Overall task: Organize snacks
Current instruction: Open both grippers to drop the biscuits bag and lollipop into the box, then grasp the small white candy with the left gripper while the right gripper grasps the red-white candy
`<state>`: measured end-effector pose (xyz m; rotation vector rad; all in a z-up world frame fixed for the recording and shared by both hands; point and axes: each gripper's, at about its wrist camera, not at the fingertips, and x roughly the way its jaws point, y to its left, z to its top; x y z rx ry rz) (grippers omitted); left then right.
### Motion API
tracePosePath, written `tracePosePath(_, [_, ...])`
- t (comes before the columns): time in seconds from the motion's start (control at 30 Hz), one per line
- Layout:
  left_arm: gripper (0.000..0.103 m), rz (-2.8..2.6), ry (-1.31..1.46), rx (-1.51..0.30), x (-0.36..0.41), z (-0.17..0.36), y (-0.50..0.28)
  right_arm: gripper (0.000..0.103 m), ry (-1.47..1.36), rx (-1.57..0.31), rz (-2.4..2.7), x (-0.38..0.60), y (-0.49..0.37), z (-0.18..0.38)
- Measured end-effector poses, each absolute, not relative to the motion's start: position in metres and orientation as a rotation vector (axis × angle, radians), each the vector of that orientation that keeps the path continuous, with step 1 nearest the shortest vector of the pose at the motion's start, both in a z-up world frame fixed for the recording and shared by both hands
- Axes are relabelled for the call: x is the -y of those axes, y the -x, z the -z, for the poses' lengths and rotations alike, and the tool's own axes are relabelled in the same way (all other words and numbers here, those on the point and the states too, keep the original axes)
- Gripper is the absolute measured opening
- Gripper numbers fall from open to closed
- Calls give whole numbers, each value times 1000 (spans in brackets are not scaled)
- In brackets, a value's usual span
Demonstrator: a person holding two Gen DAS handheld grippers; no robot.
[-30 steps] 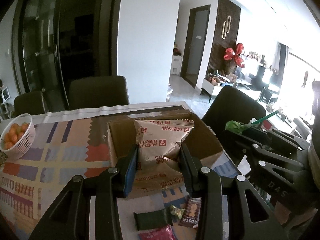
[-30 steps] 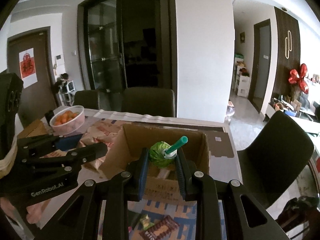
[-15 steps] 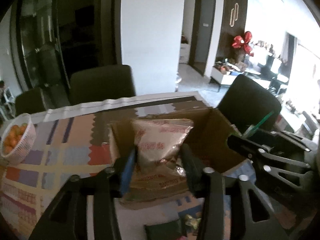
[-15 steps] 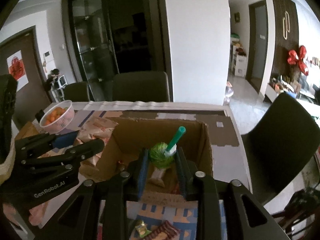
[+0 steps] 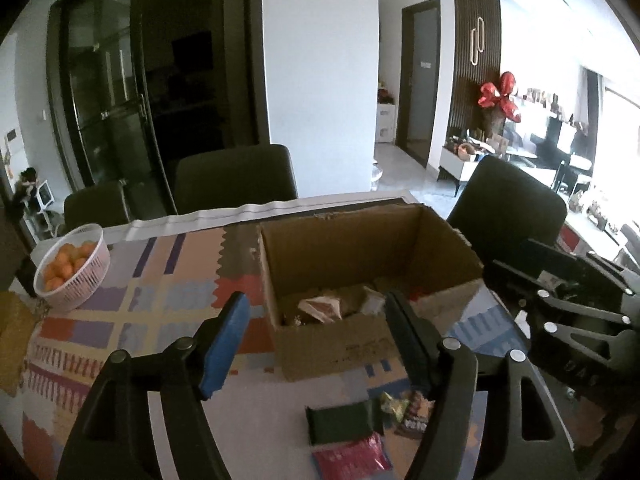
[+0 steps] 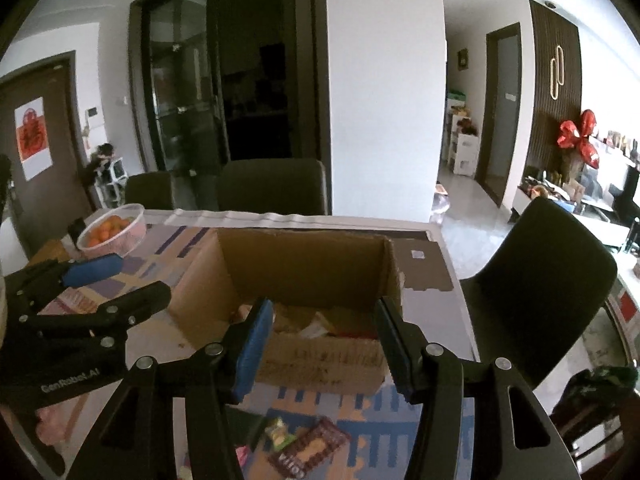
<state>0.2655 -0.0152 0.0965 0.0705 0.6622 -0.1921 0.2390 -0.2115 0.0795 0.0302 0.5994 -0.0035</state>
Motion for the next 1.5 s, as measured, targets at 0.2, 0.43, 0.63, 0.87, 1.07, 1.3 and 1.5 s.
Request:
tracePosePath(0.2, [70, 193, -33, -666, 4, -95, -234, 54, -14, -581, -19, 203, -208, -78])
tracePosePath(0.43, [70, 179, -11, -686, -2, -84, -205, 54, 9, -595, -41, 194, -182, -68])
tracePosePath(0.63, [70, 156, 1, -748, -7, -63, -187, 54, -8, -639, -48, 191, -170, -50])
tracePosePath(0.87, [70, 136, 0, -814, -8, -36, -176, 54, -19, -707, -51, 190, -165, -27])
tracePosePath(1.07, [70, 130, 25, -901, -8, -7, -170, 54, -23, -763, -52, 190, -162, -6])
tracePosePath(1.3, [70, 119, 37, -986, -8, 24, -168, 54, -19, -839, -53, 186, -160, 24])
tracePosePath(1.5, [68, 120, 44, -1055, -5, 50, -172, 54, -31, -903, -46, 189, -160, 48])
